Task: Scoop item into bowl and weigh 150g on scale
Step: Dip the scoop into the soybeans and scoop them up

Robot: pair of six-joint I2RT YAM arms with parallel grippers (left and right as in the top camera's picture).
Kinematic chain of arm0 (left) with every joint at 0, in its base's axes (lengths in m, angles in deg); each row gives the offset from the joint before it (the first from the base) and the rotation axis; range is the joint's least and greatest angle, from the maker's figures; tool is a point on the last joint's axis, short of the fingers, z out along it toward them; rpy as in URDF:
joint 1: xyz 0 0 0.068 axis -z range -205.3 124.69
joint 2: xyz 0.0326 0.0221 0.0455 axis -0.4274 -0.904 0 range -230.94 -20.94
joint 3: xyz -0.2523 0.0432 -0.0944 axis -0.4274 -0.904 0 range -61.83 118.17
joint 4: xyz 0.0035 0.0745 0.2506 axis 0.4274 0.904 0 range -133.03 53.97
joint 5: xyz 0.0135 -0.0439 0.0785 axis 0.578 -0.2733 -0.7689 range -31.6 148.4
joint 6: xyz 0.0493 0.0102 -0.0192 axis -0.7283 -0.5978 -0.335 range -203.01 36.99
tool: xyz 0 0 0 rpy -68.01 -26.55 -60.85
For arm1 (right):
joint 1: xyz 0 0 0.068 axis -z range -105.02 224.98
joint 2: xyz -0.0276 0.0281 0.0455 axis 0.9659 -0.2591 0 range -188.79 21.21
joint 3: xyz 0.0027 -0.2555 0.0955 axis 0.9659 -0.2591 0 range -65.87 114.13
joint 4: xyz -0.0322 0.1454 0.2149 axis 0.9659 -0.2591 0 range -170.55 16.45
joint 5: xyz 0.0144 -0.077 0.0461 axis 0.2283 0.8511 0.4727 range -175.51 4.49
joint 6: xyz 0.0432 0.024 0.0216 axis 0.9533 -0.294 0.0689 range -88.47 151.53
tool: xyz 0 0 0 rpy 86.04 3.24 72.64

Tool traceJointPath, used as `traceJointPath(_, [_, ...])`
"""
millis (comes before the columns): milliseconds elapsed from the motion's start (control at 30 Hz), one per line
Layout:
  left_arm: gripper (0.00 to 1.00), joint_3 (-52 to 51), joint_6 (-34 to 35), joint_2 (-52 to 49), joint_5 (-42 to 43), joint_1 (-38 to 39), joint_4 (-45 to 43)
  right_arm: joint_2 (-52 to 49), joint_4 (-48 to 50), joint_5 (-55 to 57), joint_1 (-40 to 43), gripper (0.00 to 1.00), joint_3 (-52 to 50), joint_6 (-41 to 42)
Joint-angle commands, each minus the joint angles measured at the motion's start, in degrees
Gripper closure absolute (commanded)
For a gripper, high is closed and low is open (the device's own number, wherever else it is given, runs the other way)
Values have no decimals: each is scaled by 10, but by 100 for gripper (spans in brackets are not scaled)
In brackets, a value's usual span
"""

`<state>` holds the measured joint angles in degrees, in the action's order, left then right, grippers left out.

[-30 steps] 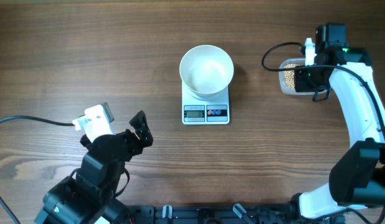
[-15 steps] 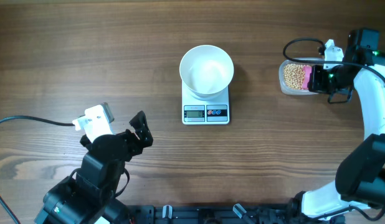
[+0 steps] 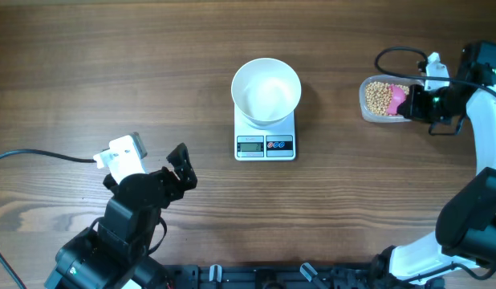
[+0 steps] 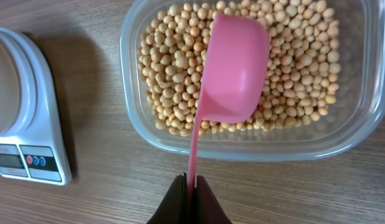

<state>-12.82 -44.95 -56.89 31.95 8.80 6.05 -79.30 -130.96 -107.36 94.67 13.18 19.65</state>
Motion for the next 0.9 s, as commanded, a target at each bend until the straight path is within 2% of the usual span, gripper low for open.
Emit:
traceJointPath(0, [0, -2, -1, 0, 5, -3, 0, -13, 7, -56, -1, 96, -26, -15])
traceJointPath(267, [0, -2, -1, 0, 5, -3, 0, -13, 12, -83, 3, 96, -38, -15])
traceJointPath(400, [0, -2, -1, 0, 5, -3, 0, -13, 14, -127, 22, 96, -38, -16])
traceJointPath(867, [0, -2, -1, 0, 5, -3, 0, -18, -5, -160, 68, 96, -38, -16])
